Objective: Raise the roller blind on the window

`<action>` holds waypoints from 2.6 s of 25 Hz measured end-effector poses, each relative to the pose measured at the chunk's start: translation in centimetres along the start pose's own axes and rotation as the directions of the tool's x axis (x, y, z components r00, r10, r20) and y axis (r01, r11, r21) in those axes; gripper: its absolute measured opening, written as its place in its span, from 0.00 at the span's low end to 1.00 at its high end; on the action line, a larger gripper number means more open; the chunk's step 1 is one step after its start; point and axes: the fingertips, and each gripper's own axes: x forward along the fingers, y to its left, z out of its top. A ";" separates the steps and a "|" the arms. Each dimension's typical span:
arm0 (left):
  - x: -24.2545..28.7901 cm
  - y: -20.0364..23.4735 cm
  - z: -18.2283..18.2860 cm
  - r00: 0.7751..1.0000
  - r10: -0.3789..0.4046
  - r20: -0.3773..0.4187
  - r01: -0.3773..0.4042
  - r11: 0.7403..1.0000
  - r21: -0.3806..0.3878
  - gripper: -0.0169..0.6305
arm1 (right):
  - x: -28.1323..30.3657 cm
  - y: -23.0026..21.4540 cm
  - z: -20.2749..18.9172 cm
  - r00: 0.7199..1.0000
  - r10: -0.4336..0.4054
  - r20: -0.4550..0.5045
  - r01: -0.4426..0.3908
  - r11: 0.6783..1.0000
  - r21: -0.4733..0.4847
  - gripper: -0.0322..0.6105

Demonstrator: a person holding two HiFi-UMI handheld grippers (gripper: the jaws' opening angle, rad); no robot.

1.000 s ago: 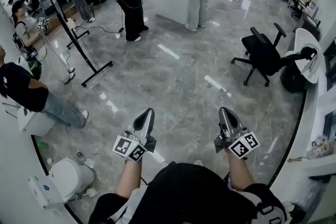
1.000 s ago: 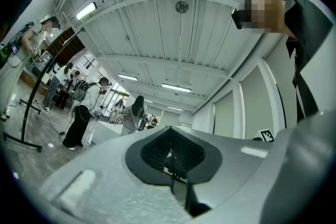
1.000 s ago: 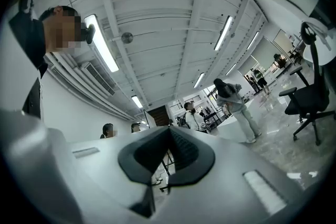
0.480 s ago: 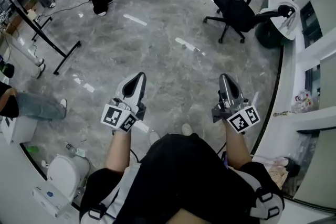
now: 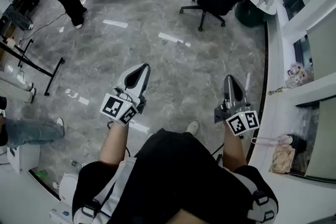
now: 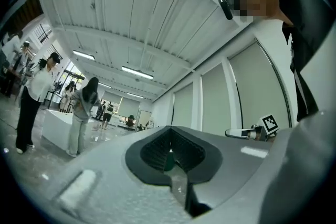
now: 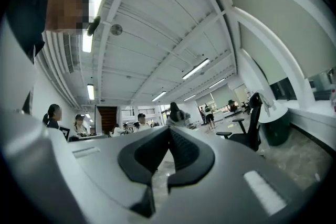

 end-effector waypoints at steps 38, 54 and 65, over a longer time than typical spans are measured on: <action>35.1 -33.4 -14.7 0.716 -0.693 -0.090 0.652 0.708 -0.271 0.03 | -29.6 -30.1 9.9 0.672 -0.702 0.235 0.700 0.706 0.109 0.05; 52.5 -24.6 -16.8 0.720 -0.689 -0.077 0.630 0.696 -0.345 0.02 | -13.7 -40.1 14.0 0.693 -0.667 0.274 0.683 0.729 0.049 0.05; 58.9 -20.7 -18.8 0.763 -0.642 -0.072 0.591 0.739 -0.324 0.03 | -8.0 -46.3 13.1 0.733 -0.651 0.198 0.656 0.753 0.048 0.05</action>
